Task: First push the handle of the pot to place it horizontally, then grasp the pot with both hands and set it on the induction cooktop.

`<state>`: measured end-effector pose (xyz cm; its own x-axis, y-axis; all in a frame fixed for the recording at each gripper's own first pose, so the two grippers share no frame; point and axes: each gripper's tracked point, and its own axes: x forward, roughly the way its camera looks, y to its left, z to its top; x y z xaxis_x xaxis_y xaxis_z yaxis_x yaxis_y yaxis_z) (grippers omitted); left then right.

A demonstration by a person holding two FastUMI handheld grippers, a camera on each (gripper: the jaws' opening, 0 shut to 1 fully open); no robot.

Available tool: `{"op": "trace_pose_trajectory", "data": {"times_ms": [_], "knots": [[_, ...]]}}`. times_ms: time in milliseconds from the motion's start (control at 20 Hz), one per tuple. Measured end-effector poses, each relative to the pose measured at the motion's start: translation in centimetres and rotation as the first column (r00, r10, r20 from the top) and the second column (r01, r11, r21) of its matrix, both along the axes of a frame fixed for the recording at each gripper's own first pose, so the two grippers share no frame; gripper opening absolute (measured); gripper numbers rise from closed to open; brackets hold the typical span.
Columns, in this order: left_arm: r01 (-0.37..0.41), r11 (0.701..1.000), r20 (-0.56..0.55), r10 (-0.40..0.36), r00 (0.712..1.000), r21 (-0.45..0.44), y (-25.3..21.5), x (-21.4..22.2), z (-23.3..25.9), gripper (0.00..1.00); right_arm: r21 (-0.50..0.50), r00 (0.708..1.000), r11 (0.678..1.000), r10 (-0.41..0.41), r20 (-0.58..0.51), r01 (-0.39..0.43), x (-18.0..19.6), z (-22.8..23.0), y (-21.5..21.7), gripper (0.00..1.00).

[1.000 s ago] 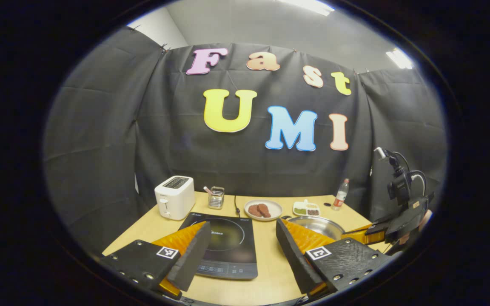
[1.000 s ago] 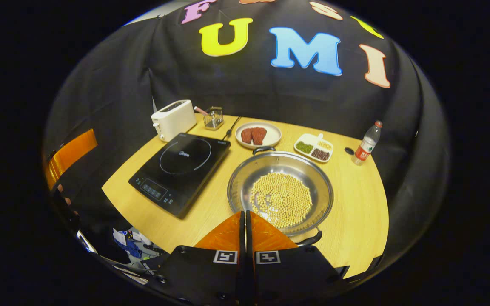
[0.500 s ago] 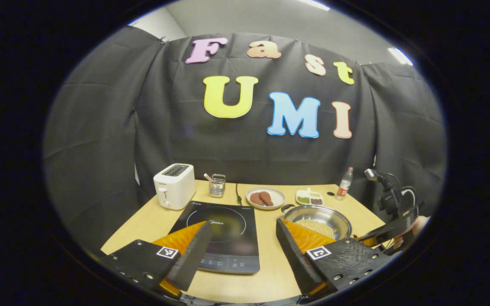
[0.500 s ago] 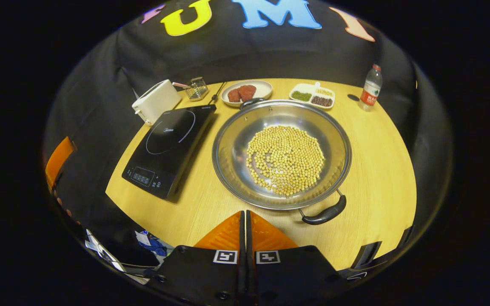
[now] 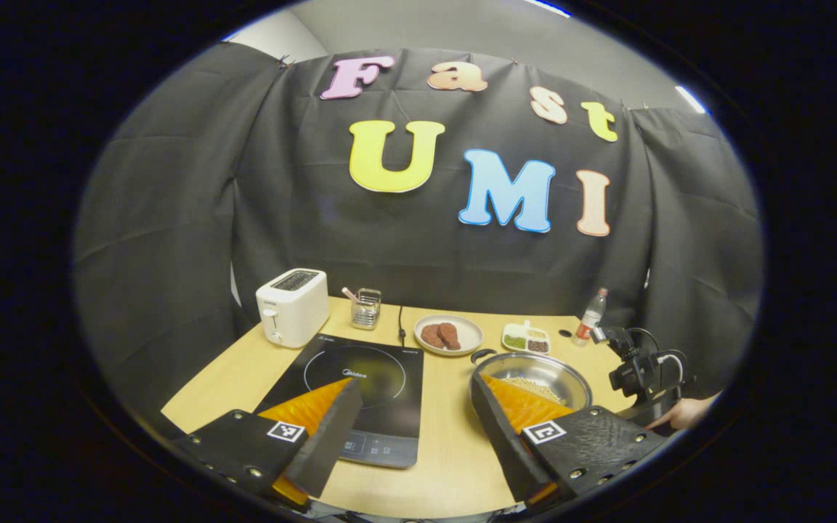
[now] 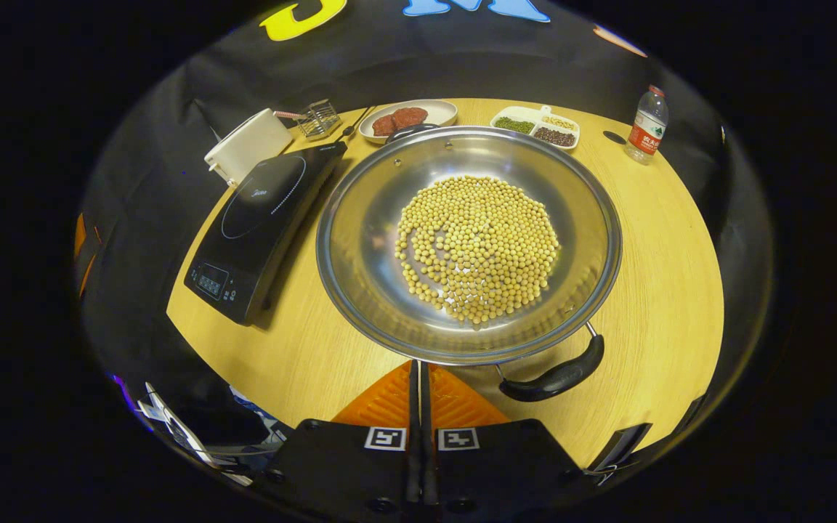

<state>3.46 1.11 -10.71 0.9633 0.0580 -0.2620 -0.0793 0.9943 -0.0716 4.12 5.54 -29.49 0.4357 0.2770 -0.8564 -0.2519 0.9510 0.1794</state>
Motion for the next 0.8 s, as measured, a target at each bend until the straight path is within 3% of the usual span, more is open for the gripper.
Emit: {"op": "trace_pose_trajectory", "data": {"times_ms": [250,300,350,500,750,800], "knots": [[-0.027,1.0,-0.01,0.027,1.0,0.002,-1.4,0.8,-0.3,0.93,-0.024,1.0,0.999,0.025,-0.018,-0.026,0.3,-0.8,-2.1,0.02],[-0.03,1.0,-0.01,0.03,0.999,0.002,-1.7,0.9,-0.1,0.89,-0.019,0.999,0.999,0.033,-0.022,-0.033,0.2,-0.9,-2.3,0.02],[-0.033,0.999,-0.011,0.034,0.999,0.005,-2.1,1.1,-0.2,0.93,-0.012,0.999,0.999,0.034,-0.023,-0.034,0.2,-1.0,-2.3,0.02],[-0.033,0.999,-0.012,0.033,0.999,-0.001,-3.6,1.7,0.1,0.89,-0.026,0.999,0.999,0.045,-0.007,-0.045,0.3,-0.8,-3.3,0.0],[-0.028,1.0,-0.009,0.028,1.0,0.003,-5.9,2.5,0.1,0.93,-0.053,0.999,0.998,0.046,0.005,-0.046,0.7,-0.7,-6.2,0.02],[-0.027,1.0,-0.011,0.027,1.0,0.002,-6.4,2.5,0.0,0.89,-0.05,0.999,0.998,0.04,0.009,-0.04,1.0,-0.7,-6.6,0.02]]}}
